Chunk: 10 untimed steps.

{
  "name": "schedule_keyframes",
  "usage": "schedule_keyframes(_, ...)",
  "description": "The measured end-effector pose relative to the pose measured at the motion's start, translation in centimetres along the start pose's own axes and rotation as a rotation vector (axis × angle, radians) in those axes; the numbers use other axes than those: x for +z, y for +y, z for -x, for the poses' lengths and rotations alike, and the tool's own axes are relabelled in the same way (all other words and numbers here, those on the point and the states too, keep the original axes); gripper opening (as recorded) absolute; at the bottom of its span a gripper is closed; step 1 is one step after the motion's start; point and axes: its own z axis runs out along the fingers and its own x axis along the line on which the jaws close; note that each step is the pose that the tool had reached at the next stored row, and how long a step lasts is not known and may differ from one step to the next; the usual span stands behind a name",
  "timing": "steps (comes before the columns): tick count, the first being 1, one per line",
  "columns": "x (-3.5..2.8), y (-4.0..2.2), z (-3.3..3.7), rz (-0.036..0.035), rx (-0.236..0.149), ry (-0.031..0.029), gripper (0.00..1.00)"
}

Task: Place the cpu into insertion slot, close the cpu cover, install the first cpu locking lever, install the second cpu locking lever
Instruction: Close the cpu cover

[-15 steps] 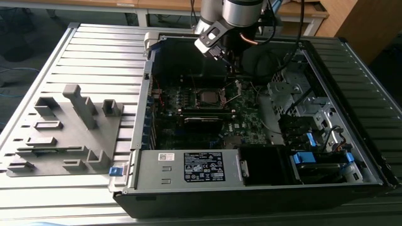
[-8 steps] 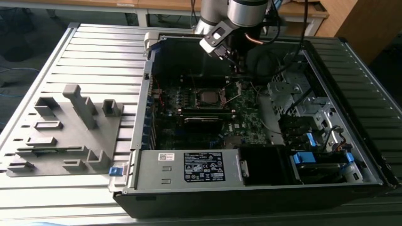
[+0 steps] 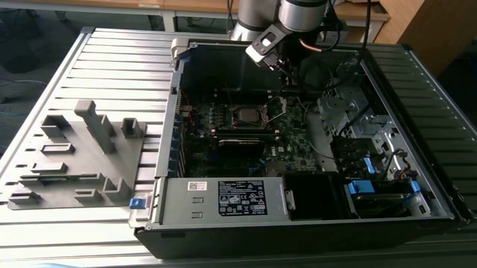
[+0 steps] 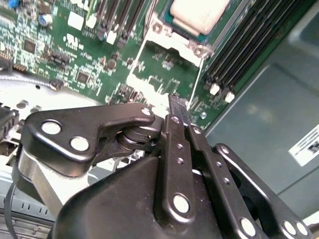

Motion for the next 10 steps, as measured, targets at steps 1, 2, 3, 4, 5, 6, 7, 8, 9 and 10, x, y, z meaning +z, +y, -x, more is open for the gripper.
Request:
schedule_keyframes(1, 0.07, 0.25, -0.06, -0.0003, 0.0, -0.0002, 0.11)
schedule_keyframes(2, 0.15, 0.48, -0.11, -0.0007, 0.0, -0.0003, 0.11)
schedule_keyframes(3, 0.24, 0.68, -0.16, -0.0011, 0.0, -0.0004, 0.11)
schedule_keyframes(4, 0.32, 0.84, -0.19, -0.0014, 0.001, -0.0003, 0.11)
schedule_keyframes(5, 0.37, 0.98, -0.21, -0.0015, 0.001, -0.0005, 0.11)
schedule_keyframes(6, 0.43, 1.13, -0.23, -0.0016, 0.002, -0.0006, 0.11)
schedule_keyframes(7, 0.49, 1.27, -0.26, -0.0017, 0.003, -0.0006, 0.11)
schedule_keyframes(8, 0.55, 1.42, -0.3, -0.0018, 0.003, -0.0008, 0.11)
schedule_keyframes(9, 0.6, 1.59, -0.34, -0.0019, 0.003, -0.0009, 0.11)
schedule_keyframes(10, 0.64, 1.78, -0.39, -0.0021, 0.003, -0.0013, 0.11)
